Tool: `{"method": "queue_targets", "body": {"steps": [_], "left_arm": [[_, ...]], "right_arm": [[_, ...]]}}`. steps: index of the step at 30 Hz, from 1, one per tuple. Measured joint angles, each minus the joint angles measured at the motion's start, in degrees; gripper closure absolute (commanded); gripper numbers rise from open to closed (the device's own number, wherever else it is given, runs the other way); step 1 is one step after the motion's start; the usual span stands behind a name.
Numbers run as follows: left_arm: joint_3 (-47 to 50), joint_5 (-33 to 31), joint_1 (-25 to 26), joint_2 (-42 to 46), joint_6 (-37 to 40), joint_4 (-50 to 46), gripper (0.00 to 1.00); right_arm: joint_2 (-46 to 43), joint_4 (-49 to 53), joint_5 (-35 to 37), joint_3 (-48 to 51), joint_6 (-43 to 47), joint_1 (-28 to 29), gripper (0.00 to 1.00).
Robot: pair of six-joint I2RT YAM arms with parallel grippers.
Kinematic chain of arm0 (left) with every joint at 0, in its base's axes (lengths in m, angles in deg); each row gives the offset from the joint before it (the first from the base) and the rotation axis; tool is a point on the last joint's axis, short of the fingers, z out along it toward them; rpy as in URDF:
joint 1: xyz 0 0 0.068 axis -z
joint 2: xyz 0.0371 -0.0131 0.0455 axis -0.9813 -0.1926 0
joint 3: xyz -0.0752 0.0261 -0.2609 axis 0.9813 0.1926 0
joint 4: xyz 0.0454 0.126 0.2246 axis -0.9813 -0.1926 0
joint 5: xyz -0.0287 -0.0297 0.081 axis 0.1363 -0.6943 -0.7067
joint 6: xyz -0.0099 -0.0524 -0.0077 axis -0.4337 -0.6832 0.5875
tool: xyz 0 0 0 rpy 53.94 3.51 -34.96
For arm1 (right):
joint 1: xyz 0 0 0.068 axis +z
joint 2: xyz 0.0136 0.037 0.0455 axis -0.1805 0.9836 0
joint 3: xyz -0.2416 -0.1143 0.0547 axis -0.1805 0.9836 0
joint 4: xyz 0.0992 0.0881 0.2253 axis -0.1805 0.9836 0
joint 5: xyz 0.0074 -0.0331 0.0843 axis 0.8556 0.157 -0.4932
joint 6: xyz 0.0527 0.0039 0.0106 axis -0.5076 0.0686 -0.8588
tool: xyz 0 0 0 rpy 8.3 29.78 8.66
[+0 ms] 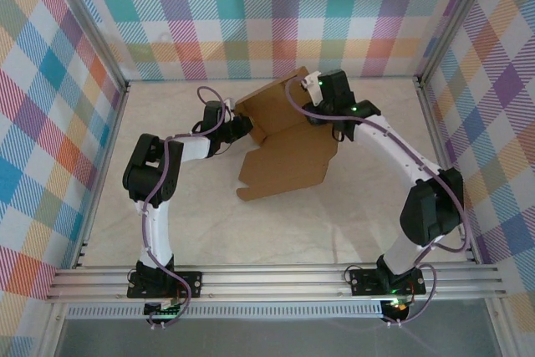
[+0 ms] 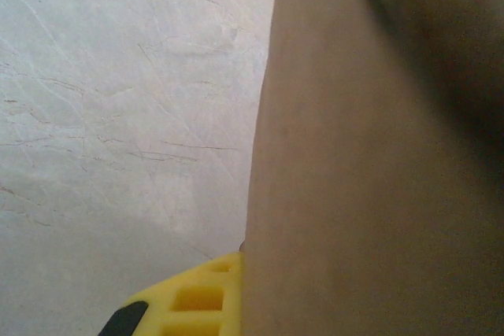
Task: Fold the paper box
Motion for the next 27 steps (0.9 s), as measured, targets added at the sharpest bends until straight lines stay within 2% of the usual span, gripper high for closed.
{"method": "queue_targets", "body": {"steps": [5, 10, 18, 24, 27], "left_arm": [[0.0, 0.0, 0.0, 0.0, 0.0, 0.0, 1.00], [0.0, 0.0, 0.1, 0.0, 0.0, 0.0, 1.00], [-0.3, 0.5, 0.1, -0.5, 0.0, 0.0, 1.00], [-0.4, 0.7, 0.4, -0.6, -0.1, 0.0, 1.00], [-0.4, 0.7, 0.4, -0.6, -0.2, 0.0, 1.00]], "right_arm": [[0.8, -0.4, 7.3, 0.0, 2.2, 2.2, 0.52], [0.8, -0.8, 12.6, 0.0, 3.9, 3.3, 0.60], [0.9, -2.4, 18.7, 0.0, 4.3, 3.9, 0.66], [0.9, -2.4, 20.2, 0.0, 4.6, 3.9, 0.84], [1.0, -2.4, 20.8, 0.0, 4.4, 4.2, 0.88]]}}
